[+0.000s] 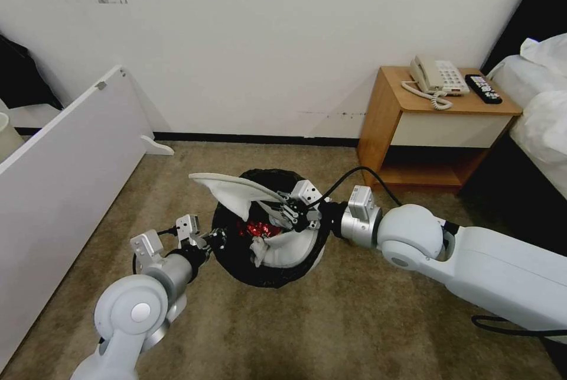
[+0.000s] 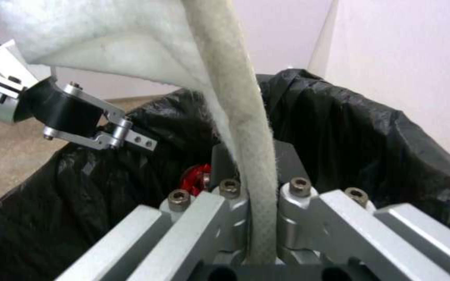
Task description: Pick up the trash bin and place the garbage on the floor into it.
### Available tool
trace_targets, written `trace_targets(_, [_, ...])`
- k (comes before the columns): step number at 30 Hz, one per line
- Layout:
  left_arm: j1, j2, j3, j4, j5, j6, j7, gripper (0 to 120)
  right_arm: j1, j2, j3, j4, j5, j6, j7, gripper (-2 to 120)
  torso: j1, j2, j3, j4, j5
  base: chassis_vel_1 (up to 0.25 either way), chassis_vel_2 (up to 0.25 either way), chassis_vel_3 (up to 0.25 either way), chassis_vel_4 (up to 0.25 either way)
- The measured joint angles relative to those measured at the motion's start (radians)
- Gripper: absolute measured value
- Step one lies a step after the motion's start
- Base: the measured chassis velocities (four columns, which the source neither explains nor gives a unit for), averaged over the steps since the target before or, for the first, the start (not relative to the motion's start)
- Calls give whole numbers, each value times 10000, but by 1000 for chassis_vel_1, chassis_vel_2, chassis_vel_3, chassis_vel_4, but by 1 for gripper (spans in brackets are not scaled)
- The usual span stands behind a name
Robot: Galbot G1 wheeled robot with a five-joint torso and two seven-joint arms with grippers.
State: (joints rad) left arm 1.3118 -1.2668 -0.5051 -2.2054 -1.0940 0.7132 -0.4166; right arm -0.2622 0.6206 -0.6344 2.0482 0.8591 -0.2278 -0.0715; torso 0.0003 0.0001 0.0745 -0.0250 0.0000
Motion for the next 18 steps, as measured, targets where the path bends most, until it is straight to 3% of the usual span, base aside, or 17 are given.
trace_targets(8, [32, 6, 17, -44, 231, -9, 74, 1, 48, -83, 24, 122, 32, -41, -19, 3, 0, 0, 0, 0, 0, 0, 0, 0, 0])
trace_targets(18, [148, 84, -56, -153, 340, -14, 81, 1, 1, -215, 40, 310, 43, -61, -6, 36, 0, 0, 0, 0, 0, 0, 0, 0, 0])
